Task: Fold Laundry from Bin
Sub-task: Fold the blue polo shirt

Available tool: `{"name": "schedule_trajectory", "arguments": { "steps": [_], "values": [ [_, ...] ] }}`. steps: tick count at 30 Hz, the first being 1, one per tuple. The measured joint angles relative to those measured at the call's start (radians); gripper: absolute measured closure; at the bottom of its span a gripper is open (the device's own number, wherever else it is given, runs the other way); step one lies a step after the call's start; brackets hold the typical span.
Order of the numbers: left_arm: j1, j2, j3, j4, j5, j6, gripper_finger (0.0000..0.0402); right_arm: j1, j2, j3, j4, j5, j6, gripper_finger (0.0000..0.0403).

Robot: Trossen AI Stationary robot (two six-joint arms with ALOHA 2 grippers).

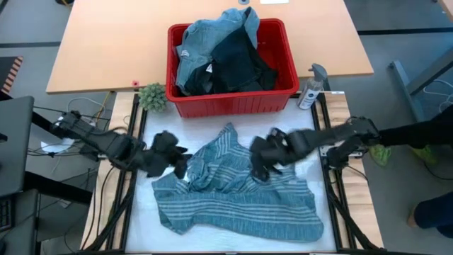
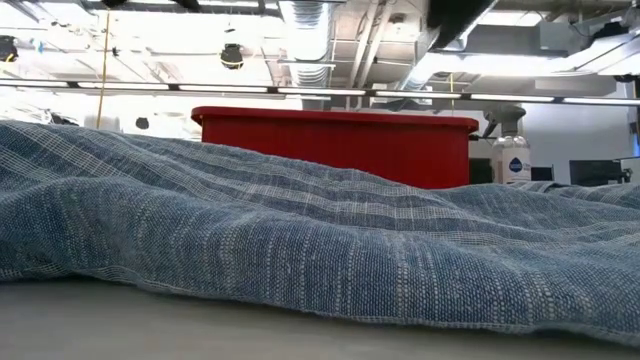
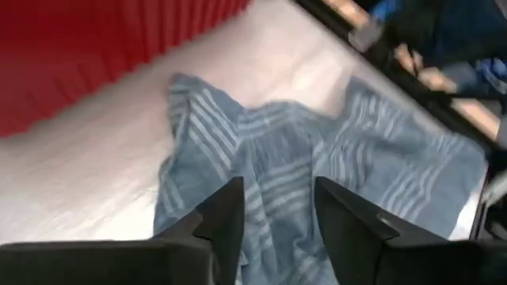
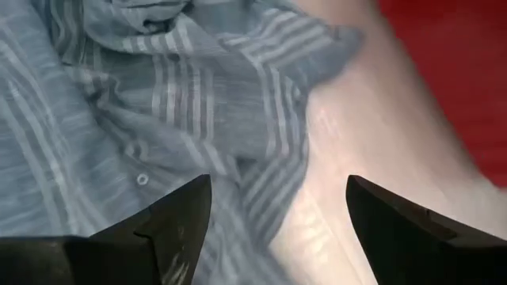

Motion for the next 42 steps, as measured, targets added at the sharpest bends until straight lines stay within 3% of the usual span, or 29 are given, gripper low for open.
{"name": "schedule_trajectory", "arguments": {
  "steps": [4,11,17,30,34,39,42],
  "values": [
    [0.076,0.0,-0.02,0.082,0.109,0.094,0.022,-0.155,0.016,-0.114,0.185,-0.152,-0.206,0.0085],
    [0.083,0.004,-0.02,0.087,0.094,0.097,0.0209,-0.378,0.023,-0.385,0.572,-0.35,-0.376,0.0085],
    [0.078,0.016,-0.021,0.097,0.085,0.047,0.0209,-0.501,0.068,-0.505,0.831,-0.525,-0.396,0.0085],
    [0.079,0.029,-0.02,0.069,0.059,-0.002,0.0209,-0.523,0.283,-0.483,0.983,-0.586,-0.4,0.0096],
    [0.079,0.029,-0.02,0.071,0.055,-0.01,0.0209,-0.503,0.293,-0.435,0.987,-0.559,-0.393,0.0171],
    [0.075,0.051,-0.021,0.067,0.053,-0.006,0.0209,-0.498,0.319,-0.385,0.957,-0.543,-0.38,0.0365],
    [0.068,0.086,-0.022,0.068,0.056,0.024,0.0209,-0.489,0.317,-0.334,0.923,-0.536,-0.365,0.0381]
  ]
}}
